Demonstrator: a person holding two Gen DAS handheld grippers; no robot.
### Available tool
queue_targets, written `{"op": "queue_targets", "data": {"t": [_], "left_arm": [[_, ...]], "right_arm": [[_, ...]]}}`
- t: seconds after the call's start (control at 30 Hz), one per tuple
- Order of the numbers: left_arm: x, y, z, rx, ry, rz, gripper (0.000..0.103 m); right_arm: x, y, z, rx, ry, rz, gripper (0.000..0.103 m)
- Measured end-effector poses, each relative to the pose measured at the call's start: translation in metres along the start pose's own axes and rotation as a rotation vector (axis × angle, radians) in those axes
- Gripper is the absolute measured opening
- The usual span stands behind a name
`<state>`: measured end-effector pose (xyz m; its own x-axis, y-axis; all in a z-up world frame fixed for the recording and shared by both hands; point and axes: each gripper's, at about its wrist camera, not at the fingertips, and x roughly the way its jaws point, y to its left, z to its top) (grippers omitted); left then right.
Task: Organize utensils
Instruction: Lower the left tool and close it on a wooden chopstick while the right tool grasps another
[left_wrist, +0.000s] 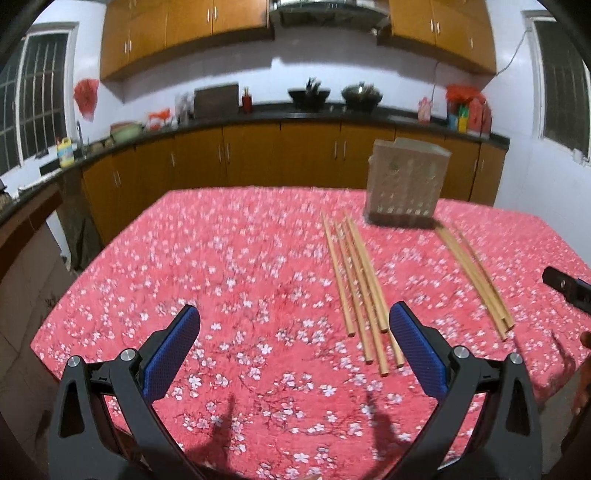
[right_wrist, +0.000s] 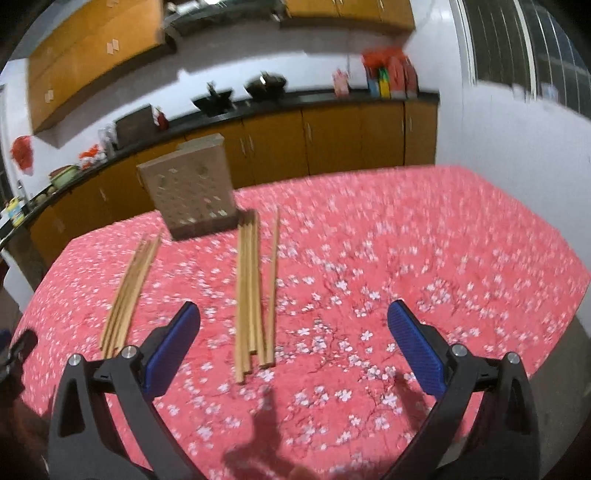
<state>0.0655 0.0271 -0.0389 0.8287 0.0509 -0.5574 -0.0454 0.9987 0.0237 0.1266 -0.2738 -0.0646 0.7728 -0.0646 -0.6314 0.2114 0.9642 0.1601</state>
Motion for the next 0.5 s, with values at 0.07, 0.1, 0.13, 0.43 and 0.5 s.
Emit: {"op": "queue_targets", "data": {"t": [0.07,0.1,0.13,0.43,0.5], "left_arm": [[0.008,0.002,0.000,0.000,0.026,-0.005,0.101],[0.012,0.001,0.001,0.000,0.038,-0.006,0.101],[0.017,0.002,0.001,0.000,0.058,-0.009,0.101],[0.050,0.011,0.015,-0.048,0.137,-0.082,0.085],[0.059,0.008,0.018,-0.045,0.166,-0.106,0.075]], "right_arm": [[0.016,-0.004,0.006,0.018,0.039,0.007,0.090],[0.028,-0.005,0.010,0.023,0.073,0.010,0.081],[0.037,-0.005,0.012,0.025,0.103,0.017,0.071],[0.096,0.006,0.022,0.025,0.237,0.058,0.038],[0.108,0.008,0.023,0.019,0.259,0.063,0.033]]}}
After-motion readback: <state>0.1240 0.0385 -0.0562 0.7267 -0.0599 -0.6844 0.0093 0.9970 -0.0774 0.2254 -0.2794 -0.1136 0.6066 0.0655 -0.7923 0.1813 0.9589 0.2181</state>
